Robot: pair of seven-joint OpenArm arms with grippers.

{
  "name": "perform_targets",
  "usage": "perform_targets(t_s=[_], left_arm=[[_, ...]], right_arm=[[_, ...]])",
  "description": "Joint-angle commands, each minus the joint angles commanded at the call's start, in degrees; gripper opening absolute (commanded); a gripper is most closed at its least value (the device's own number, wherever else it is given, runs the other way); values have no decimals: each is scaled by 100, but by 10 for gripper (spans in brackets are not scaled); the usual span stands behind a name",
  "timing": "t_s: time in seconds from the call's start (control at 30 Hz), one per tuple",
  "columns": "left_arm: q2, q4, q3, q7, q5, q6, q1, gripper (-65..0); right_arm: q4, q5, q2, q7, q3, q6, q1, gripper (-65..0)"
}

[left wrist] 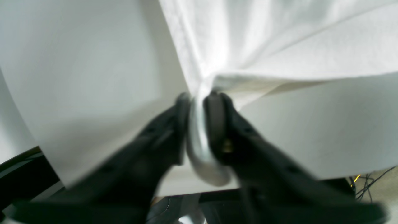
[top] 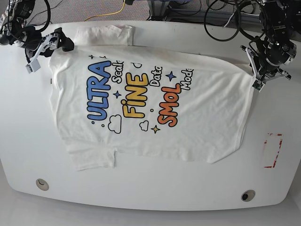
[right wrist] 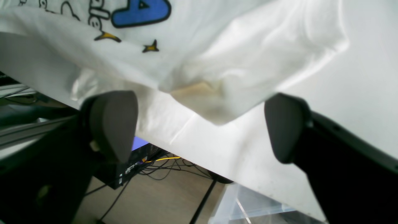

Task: Layout the t-shirt on the table in an organized manner, then fold the t-shirt properly
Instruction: 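Drag the shirt edges outward with both grippers to smooth it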

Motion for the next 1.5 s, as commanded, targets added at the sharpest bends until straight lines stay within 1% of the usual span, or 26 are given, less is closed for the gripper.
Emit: perform_targets(t_s=[0.1, 0.17, 0.47, 0.73, 1.07, 1.17, 1.33, 1.5], left_arm=[[0, 0, -18, 0, 0, 0, 35, -312], [0, 0, -18, 0, 0, 0, 35, -289], [-9, 0, -26, -9, 0, 0, 35, -290], [-9, 0, -26, -26, 0, 0, 9, -290], [-9, 0, -18, -26, 0, 0, -18, -290], [-9, 0, -18, -35, 0, 0, -18, -290], [-9, 0, -18, -35, 0, 0, -114, -290], [-9, 0, -18, -35, 0, 0, -141, -290]], right_arm=[[44, 9, 0, 0, 9, 0, -141, 0], [105, 9, -70, 9, 9, 0, -255, 0], [677, -18, -756, 0, 220, 0, -809, 0], [519, -62, -1169, 9, 211, 0, -897, 0], [-26, -62, -1204, 26, 185, 0, -554, 0], [-62, -62, -1204, 26, 176, 0, -484, 0], [-70, -18, -1213, 18, -114, 0, -404, 0], [-70, -26, -1415, 9, -255, 0, -404, 0]])
